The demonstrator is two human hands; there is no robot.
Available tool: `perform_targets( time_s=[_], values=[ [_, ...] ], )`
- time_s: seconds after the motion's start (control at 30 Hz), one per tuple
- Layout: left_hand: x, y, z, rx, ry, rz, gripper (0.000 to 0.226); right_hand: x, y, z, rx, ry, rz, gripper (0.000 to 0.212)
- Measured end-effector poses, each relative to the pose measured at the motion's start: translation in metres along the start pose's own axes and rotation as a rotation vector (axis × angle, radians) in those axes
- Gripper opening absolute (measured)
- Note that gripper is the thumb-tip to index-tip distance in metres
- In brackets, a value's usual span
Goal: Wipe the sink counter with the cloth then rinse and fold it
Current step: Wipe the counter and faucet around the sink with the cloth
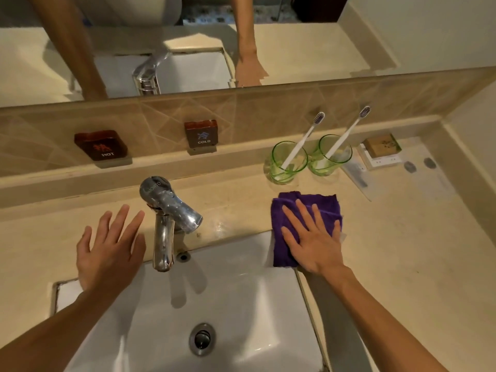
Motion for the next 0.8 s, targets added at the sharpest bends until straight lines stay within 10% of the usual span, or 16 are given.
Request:
perform_targets(
  time_s=[0.4,0.8],
  values=[
    [0.0,0.002,-0.002,0.001,0.028,0.016,0.057,-0.043,-0.001,0.01,0.005,0.05,-0.016,0.063],
    [0.0,-0.005,-0.012,0.098,-0.071,0.032,0.059,0.1,0.092,-0.05,0.263,0.058,0.339,0.058]
  ],
)
Point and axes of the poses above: each hand's wrist, its own x-axis away from the middle knuckle, its own z-axis out of the back of the hand, y = z × x, the point moved 5 cm from there along -x, towards the middle knuckle, and after that the axes turned 7 degrees about -y, right-handed, at the moved point
